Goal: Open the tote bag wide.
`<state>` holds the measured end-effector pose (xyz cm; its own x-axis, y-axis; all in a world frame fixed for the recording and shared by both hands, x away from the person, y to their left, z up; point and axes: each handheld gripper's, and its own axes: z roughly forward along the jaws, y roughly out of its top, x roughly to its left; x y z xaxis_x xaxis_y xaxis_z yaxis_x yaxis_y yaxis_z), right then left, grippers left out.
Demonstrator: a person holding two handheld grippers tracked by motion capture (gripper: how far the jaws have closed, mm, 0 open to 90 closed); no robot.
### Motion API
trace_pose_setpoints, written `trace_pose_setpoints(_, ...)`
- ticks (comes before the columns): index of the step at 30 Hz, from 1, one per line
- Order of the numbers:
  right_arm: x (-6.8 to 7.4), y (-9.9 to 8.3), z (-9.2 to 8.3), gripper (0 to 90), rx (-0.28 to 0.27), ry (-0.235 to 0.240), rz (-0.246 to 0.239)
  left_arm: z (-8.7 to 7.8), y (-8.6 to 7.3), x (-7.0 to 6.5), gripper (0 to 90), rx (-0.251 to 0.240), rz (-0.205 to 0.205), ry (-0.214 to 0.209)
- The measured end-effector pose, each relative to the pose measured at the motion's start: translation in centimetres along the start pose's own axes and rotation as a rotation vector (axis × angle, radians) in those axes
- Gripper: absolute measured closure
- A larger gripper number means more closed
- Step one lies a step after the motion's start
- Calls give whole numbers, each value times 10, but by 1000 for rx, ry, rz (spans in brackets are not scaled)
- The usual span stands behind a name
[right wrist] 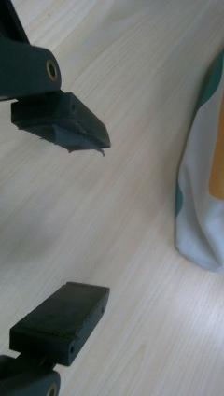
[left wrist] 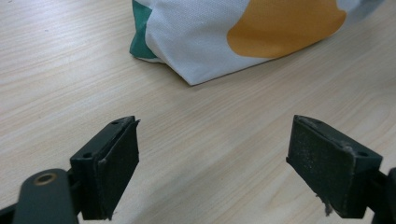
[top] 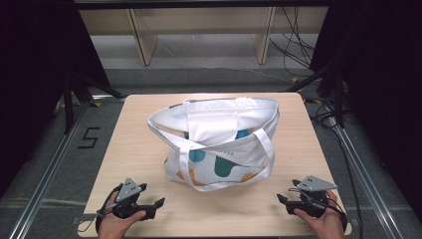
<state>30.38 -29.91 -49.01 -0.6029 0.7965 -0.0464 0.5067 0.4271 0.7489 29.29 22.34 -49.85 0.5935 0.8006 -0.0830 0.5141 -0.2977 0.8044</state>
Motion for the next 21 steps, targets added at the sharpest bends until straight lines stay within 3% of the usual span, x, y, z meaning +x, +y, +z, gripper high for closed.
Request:
trace_pose_setpoints(1,3,-1,-1,244,17,4,37,0,0,0,156,0,0,0)
trace_pose_setpoints(3,2,-1,0,243,16,1,20,2,-1,-2,154,-11,-24,0)
trace_pose_setpoints(4,2,-1,0,241,16,1,23,1,-1,0,154,16,6,3)
trace_pose_setpoints(5,2,-1,0,236,15,1,25,1,-1,0,153,16,4,3)
trace_pose_setpoints(7,2,-1,0,218,14,-4,9,1,-1,0,152,12,6,8)
trace_pose_setpoints(8,-1,-1,1,207,6,-10,-22,1,-1,0,152,12,7,9)
trace_pose_setpoints(9,-1,-1,1,196,6,-9,-27,2,-1,-2,152,-2,-13,8)
trace_pose_setpoints(11,1,-1,1,194,3,-8,-14,2,-1,-2,152,-5,-14,5)
trace_pose_setpoints(14,-1,0,2,194,-13,10,-43,2,-1,-1,152,-9,-11,1)
trace_pose_setpoints(16,0,0,1,197,-13,-5,-38,1,0,-1,152,6,-10,5)
trace_pose_setpoints(17,0,0,0,252,-11,-1,-22,2,0,-2,152,-1,-19,-1)
trace_pose_setpoints(18,1,1,-1,284,5,20,8,1,1,-1,153,-3,-17,-2)
trace_pose_setpoints(20,2,2,-2,294,6,34,23,1,1,0,155,-4,-8,-1)
trace_pose_setpoints(21,0,2,-2,295,4,33,6,0,2,1,159,0,-1,-2)
